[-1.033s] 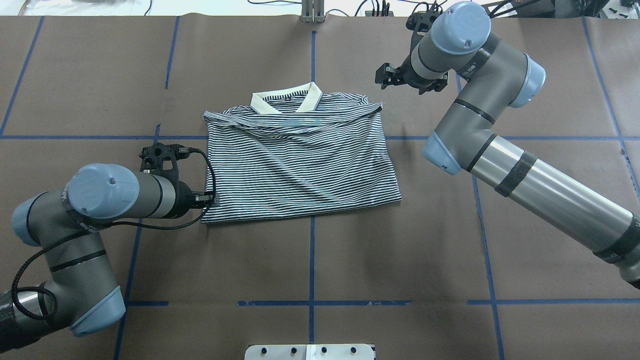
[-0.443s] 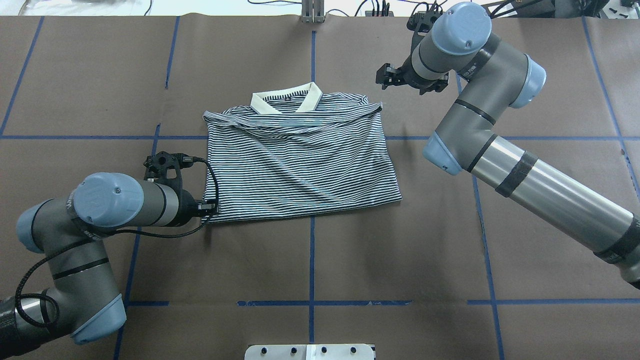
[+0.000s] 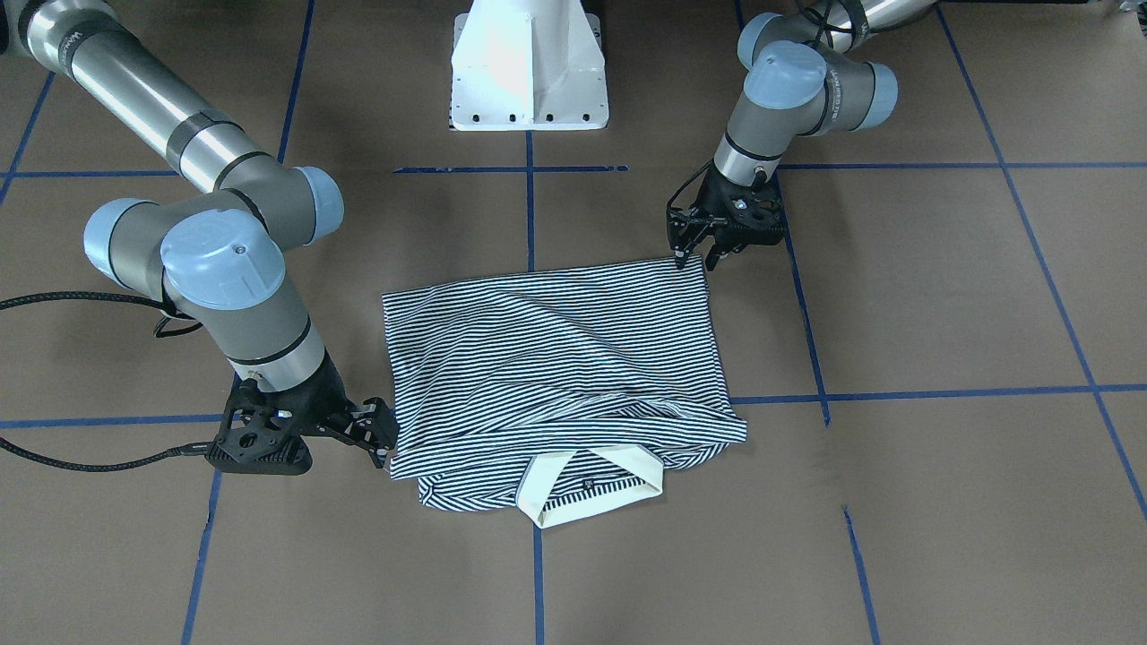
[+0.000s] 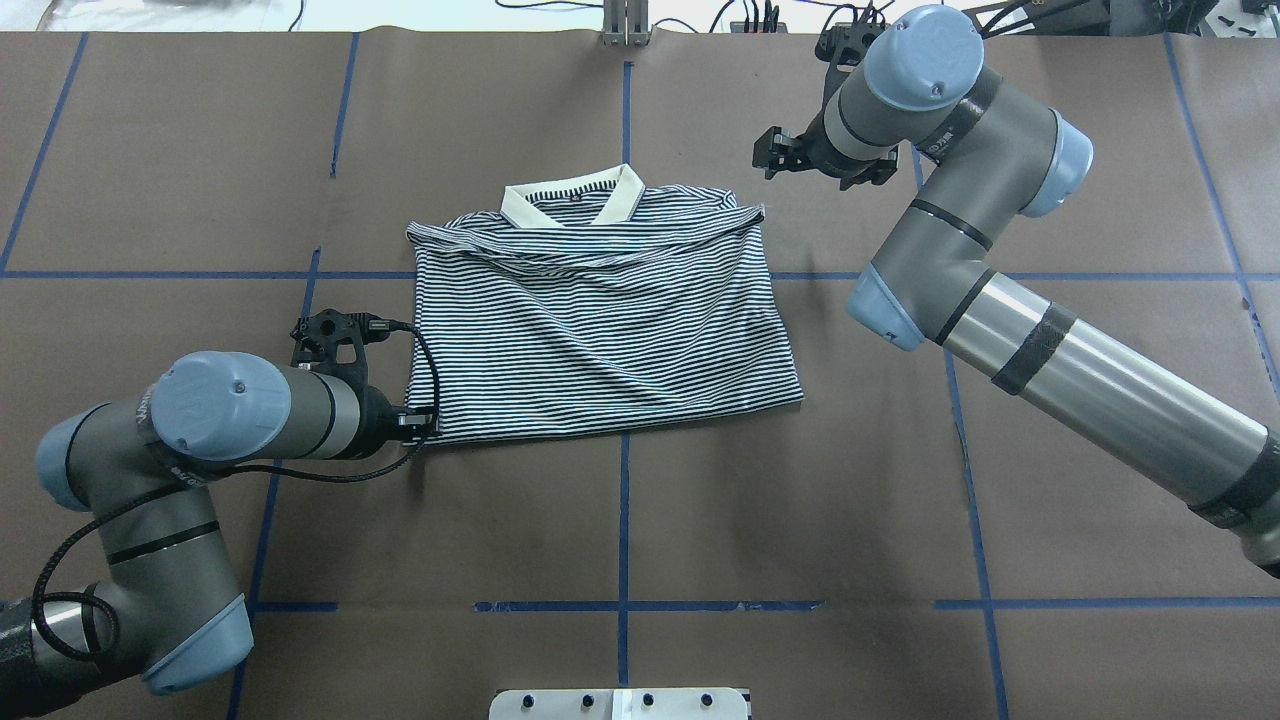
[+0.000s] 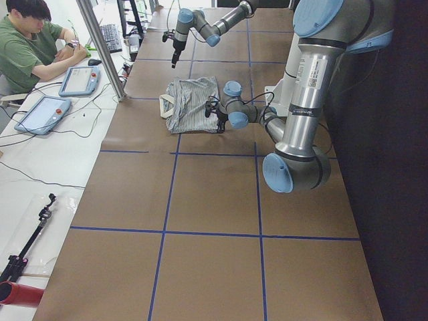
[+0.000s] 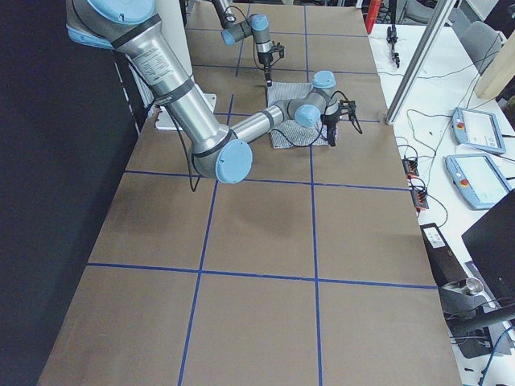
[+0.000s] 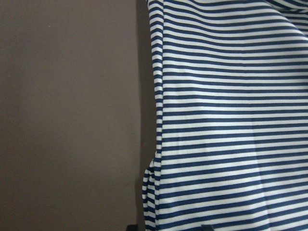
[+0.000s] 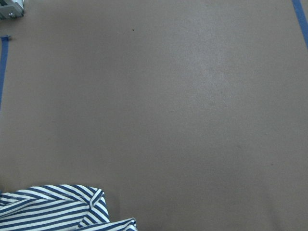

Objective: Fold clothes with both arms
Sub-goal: 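Lower the left gripper to the folded shirt's side edge nearest it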

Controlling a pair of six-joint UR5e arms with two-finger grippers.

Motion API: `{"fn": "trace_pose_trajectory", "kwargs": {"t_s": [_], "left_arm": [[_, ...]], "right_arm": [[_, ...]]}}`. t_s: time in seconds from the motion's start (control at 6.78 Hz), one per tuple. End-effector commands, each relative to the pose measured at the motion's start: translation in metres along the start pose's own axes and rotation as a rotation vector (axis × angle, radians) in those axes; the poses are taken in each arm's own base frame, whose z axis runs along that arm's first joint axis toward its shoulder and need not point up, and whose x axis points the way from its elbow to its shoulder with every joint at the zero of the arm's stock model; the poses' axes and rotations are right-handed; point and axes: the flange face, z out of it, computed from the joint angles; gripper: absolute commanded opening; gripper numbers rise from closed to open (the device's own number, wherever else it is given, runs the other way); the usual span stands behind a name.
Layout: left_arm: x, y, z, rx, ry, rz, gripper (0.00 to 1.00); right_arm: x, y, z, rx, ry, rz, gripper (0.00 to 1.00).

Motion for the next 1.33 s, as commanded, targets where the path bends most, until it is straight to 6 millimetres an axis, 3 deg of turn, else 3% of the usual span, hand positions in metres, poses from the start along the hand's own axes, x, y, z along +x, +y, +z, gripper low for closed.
{"fn": "trace_pose_trajectory", "kwargs": {"t_s": [0.0, 0.15, 0.3, 0.44, 0.74, 0.89, 1.18], "left_arm": [[0.002, 0.004, 0.001, -0.006, 0.001, 0.004, 0.49], [0.001, 0.004, 0.001, -0.007, 0.0, 0.004, 0.33], [0.001, 0.004, 0.001, -0.005, -0.001, 0.005, 0.09], [-0.001, 0.004, 0.002, -0.003, -0.006, 0.008, 0.0], [-0.009, 0.003, -0.002, -0.002, -0.013, 0.052, 0.0], [-0.023, -0.022, -0.008, 0.034, -0.033, 0.132, 0.0], [-0.086, -0.113, -0.015, 0.126, -0.142, 0.232, 0.0]], "right_arm": [[0.003, 0.001, 0.002, 0.0, 0.005, 0.003, 1.0], [0.002, 0.001, -0.001, 0.002, 0.0, 0.003, 1.0], [0.003, 0.002, -0.002, 0.003, -0.002, 0.003, 1.0], [0.004, 0.002, -0.001, 0.002, -0.001, 0.005, 1.0], [0.005, 0.002, -0.001, 0.003, 0.001, 0.004, 1.0], [0.005, 0.002, -0.001, 0.003, 0.001, 0.005, 1.0], [0.004, 0.002, -0.001, 0.003, 0.001, 0.008, 1.0]]}}
